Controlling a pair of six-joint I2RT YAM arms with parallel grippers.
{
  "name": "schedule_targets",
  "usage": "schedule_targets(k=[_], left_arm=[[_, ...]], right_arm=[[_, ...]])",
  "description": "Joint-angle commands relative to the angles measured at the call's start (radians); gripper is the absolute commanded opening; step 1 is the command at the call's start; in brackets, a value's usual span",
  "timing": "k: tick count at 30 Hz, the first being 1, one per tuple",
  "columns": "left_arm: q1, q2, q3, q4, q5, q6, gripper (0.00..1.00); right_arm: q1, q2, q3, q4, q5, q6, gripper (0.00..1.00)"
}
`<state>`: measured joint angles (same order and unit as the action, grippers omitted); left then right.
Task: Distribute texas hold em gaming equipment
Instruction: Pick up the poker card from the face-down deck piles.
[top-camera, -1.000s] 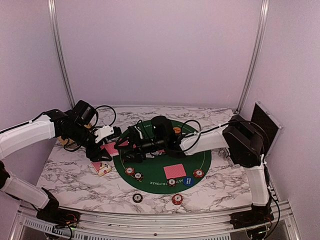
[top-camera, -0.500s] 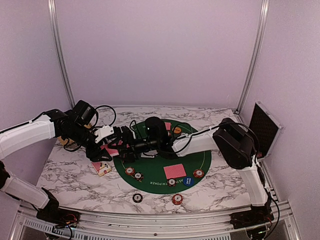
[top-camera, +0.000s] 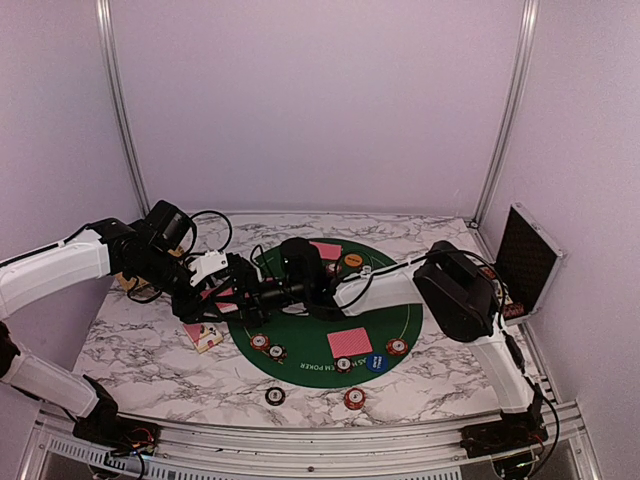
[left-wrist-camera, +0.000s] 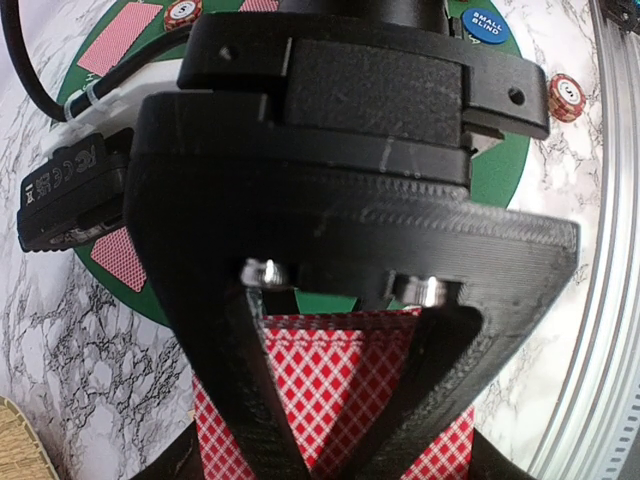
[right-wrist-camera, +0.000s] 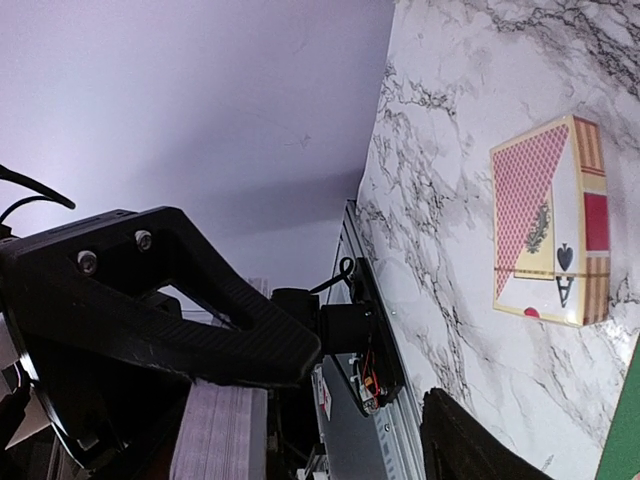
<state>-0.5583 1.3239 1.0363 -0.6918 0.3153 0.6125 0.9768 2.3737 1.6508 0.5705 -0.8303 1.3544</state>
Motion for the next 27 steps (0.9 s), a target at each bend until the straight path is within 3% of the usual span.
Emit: schedule_targets(k=[1, 27], left_arm=[[-0.002, -0.022, 0.003, 0.028, 0.028, -0.004, 0.01], [-0.002, -0.017, 0.005, 0.03, 0.017, -0.002, 0.01]], right_arm=[[-0.017, -0.005, -0.012, -0.018, 0.026, 0.001, 0.7], [-0.093, -0.234, -0.239, -0.015, 0.028, -0.042, 0.17]])
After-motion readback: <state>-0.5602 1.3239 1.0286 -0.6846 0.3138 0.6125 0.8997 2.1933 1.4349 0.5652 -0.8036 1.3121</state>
